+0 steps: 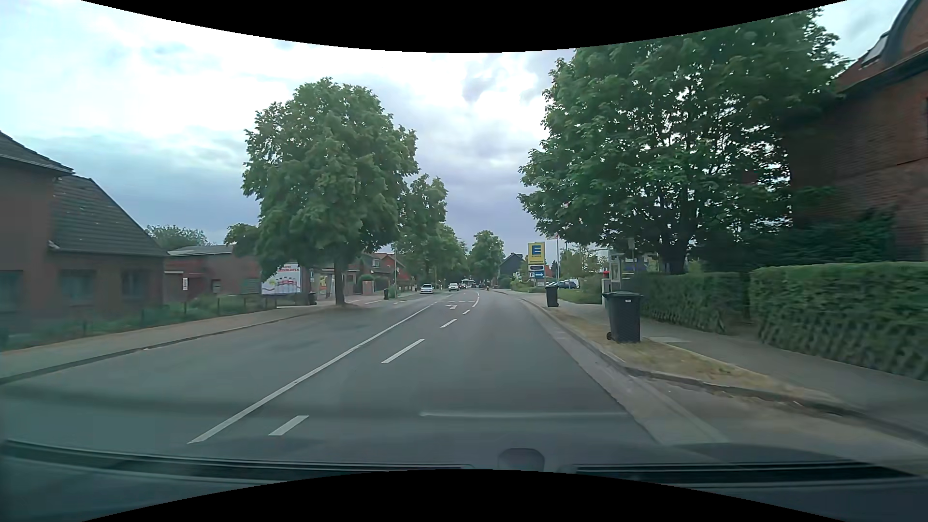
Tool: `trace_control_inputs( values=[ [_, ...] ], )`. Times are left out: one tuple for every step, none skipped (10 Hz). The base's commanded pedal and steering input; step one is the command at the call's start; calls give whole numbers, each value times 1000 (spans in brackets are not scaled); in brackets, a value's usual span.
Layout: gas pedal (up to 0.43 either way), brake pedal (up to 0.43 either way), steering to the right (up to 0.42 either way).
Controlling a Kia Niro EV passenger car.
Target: Follow the waypoints while adhering to traffic rules and regulations
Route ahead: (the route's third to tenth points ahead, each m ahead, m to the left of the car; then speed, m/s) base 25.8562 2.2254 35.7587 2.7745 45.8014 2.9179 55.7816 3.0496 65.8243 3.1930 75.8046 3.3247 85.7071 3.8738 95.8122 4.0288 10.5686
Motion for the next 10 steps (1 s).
trace_control_inputs(
  values=[
    [0, 0, 6],
    [0, 0, 6],
    [0, 0, 6],
    [0, 0, 6],
    [0, 0, 6],
    [0, 0, 6],
    [0, 0, 7],
    [0, 0, 9],
    [0, 0, 10],
    [0, 0, 10]
  ],
)
